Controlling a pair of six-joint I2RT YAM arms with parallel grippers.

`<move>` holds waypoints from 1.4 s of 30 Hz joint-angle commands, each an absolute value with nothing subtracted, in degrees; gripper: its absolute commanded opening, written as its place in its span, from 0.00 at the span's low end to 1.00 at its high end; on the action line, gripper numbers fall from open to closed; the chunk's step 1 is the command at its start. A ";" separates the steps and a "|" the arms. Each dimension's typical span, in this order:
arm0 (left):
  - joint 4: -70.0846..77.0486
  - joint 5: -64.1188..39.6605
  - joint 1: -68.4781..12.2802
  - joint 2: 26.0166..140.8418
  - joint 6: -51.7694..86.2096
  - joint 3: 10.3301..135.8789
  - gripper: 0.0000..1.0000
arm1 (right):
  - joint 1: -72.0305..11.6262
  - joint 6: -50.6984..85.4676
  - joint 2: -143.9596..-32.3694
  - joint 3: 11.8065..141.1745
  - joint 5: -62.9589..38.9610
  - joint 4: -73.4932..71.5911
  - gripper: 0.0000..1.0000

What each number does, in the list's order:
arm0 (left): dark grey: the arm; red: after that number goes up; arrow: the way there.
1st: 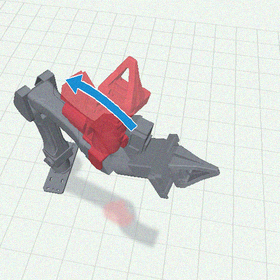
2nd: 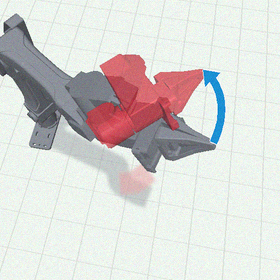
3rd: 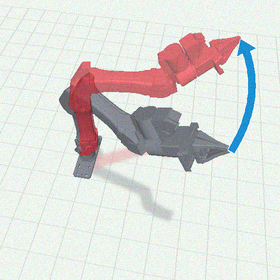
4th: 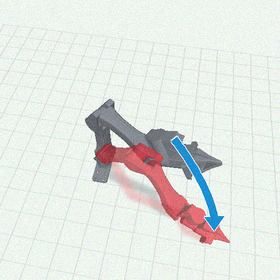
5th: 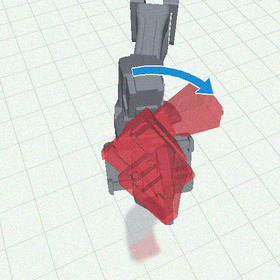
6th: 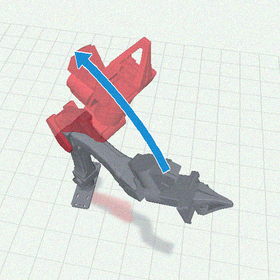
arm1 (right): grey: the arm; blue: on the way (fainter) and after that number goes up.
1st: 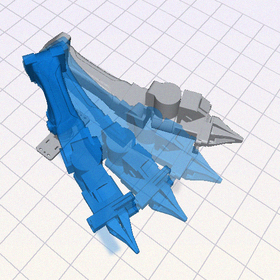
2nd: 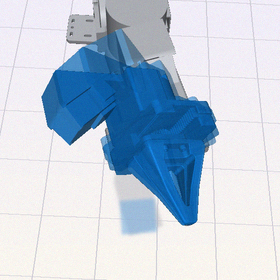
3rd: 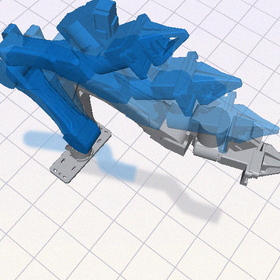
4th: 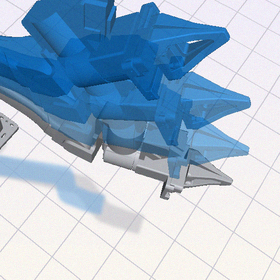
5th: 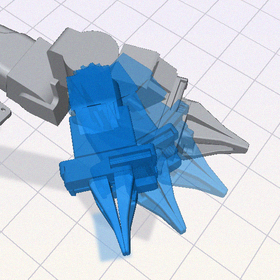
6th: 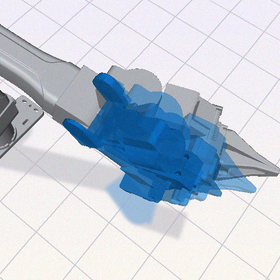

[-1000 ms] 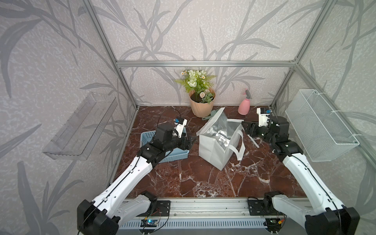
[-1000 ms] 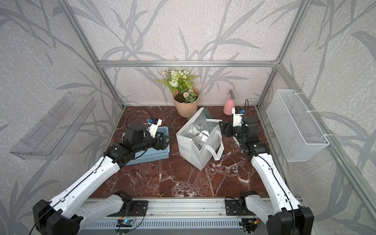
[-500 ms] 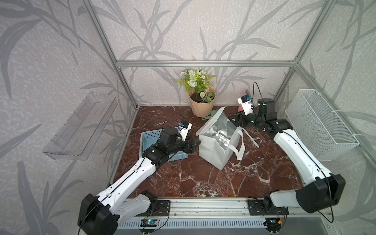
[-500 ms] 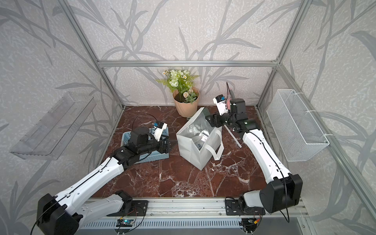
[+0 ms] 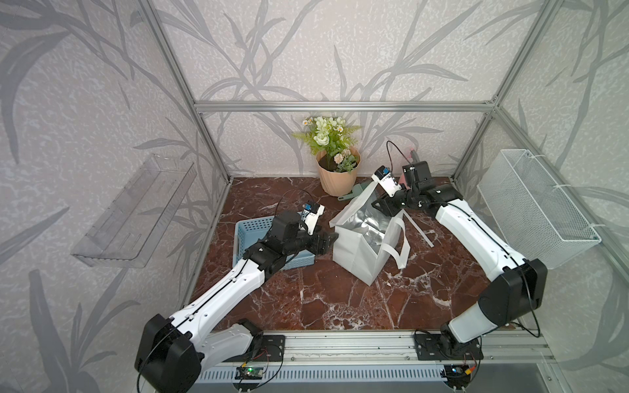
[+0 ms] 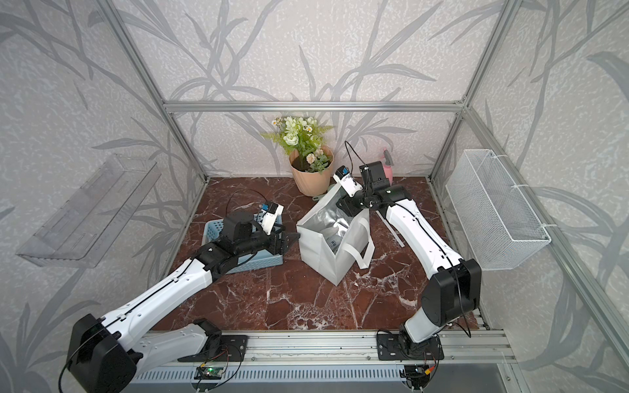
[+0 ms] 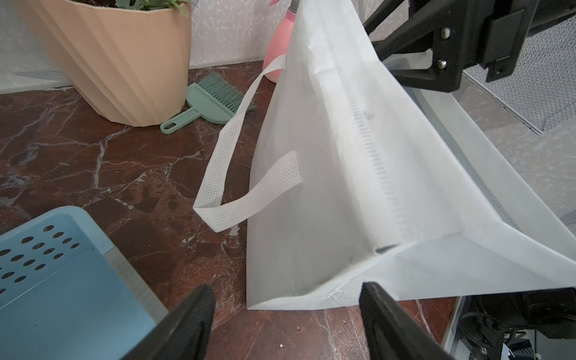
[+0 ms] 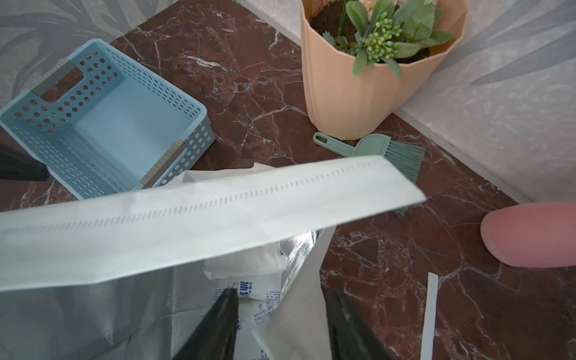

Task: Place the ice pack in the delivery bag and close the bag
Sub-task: Adjust the delivery bag at the center of the board.

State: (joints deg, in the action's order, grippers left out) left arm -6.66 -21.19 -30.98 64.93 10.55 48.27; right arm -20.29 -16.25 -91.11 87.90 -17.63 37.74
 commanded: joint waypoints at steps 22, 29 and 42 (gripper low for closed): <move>-0.16 -15.78 -29.73 80.76 0.55 56.37 0.66 | -22.63 2.82 -80.59 82.12 -15.31 38.27 0.00; -0.22 -21.40 -28.08 83.40 -1.42 59.05 0.66 | -23.82 7.05 -77.21 76.18 -10.46 36.53 0.00; -0.48 -28.84 -28.03 81.23 -0.90 56.46 0.77 | -18.77 0.78 -80.71 77.08 -7.63 31.35 0.12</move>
